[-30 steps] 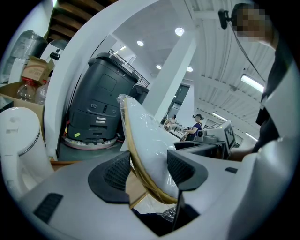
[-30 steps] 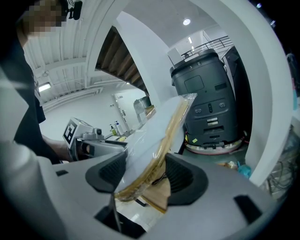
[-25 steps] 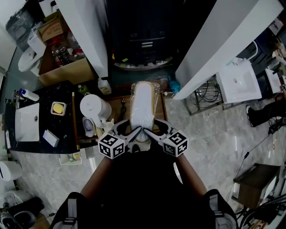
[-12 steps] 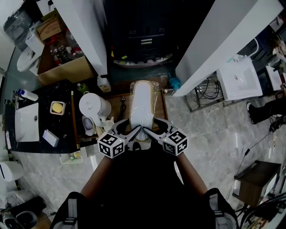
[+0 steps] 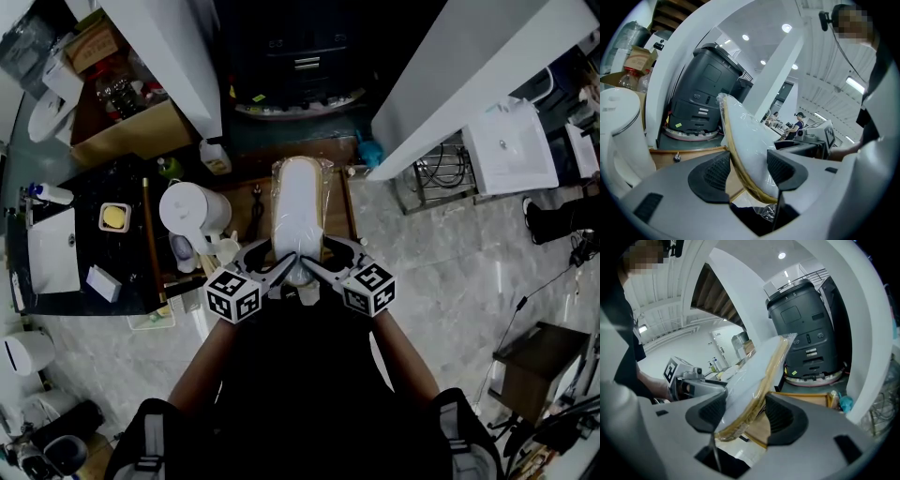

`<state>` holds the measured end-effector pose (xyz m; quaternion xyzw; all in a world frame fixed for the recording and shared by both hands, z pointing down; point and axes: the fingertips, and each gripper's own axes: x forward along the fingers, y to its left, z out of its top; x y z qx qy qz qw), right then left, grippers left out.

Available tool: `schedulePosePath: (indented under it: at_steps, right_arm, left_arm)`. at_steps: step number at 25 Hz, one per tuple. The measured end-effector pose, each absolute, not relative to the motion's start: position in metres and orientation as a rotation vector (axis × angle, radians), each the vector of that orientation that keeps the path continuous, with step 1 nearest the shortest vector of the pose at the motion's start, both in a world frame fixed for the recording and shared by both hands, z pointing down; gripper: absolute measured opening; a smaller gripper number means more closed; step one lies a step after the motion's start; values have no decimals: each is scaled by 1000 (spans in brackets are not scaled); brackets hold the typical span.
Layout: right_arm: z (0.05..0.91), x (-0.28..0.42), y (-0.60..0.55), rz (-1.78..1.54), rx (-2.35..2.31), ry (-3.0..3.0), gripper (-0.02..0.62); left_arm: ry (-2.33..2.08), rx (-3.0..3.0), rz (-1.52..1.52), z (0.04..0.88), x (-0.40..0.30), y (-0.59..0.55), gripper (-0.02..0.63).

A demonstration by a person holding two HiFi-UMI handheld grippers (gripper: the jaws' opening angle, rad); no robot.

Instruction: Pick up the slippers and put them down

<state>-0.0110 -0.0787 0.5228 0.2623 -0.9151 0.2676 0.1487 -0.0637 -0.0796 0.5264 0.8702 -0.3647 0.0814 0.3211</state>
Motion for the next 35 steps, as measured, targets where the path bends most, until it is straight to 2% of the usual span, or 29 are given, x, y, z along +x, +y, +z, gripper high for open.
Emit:
schedulePosePath:
  at_steps: [35]
  right_arm:
    - [682, -7, -101, 963, 685, -2428, 270]
  left_arm:
    - [-886, 2097, 387, 681, -59, -102, 252]
